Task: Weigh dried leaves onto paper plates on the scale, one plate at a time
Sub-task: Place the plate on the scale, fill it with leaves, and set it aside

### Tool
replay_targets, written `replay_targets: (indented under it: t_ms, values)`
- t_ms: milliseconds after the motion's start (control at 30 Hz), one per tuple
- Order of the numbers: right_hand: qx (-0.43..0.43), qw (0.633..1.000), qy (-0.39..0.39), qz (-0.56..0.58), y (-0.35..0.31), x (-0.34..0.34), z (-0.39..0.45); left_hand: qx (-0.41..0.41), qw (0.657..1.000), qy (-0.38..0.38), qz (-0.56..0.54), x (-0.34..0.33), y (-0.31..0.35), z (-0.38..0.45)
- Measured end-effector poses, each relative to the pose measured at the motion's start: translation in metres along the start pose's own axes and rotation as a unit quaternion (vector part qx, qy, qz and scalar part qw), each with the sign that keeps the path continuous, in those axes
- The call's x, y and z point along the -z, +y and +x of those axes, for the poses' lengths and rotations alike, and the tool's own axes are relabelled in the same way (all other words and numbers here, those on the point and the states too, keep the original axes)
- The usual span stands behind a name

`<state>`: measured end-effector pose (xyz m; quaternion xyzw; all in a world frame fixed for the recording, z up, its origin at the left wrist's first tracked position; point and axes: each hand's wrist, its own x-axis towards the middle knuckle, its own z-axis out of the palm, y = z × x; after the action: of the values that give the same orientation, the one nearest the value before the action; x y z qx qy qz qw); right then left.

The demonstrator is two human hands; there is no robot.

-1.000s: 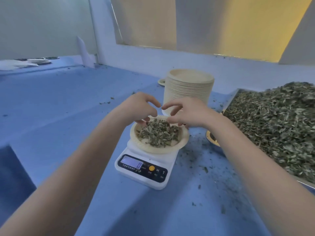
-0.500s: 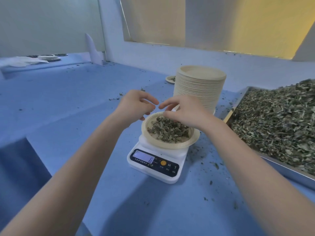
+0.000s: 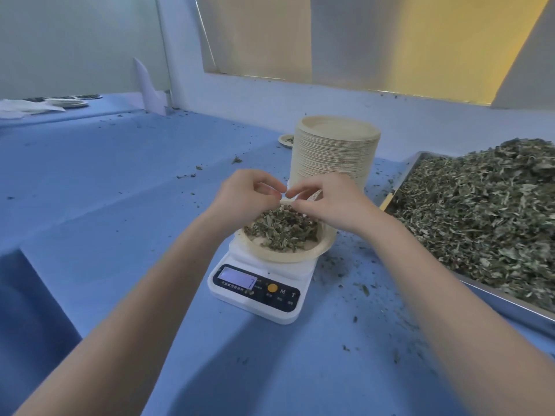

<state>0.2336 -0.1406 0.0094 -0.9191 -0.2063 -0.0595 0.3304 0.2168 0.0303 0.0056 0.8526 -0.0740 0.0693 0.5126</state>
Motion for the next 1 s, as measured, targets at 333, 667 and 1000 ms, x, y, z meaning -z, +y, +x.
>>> replay_targets:
  t_ms: [333, 667, 1000]
  values:
    - [-0.102, 0.987, -0.126, -0.020, 0.034, 0.018, -0.021, 0.064, 0.986, 0.109, 0.110, 0.003, -0.029, 0.006]
    - [-0.081, 0.989, -0.127, -0.008, 0.040, -0.004, -0.023, 0.197, 0.979, 0.043, 0.026, 0.000, -0.053, -0.002]
    - [-0.049, 0.981, -0.011, 0.186, -0.019, -0.007, 0.026, 0.160, 0.949, 0.176, -0.208, 0.066, -0.024, 0.009]
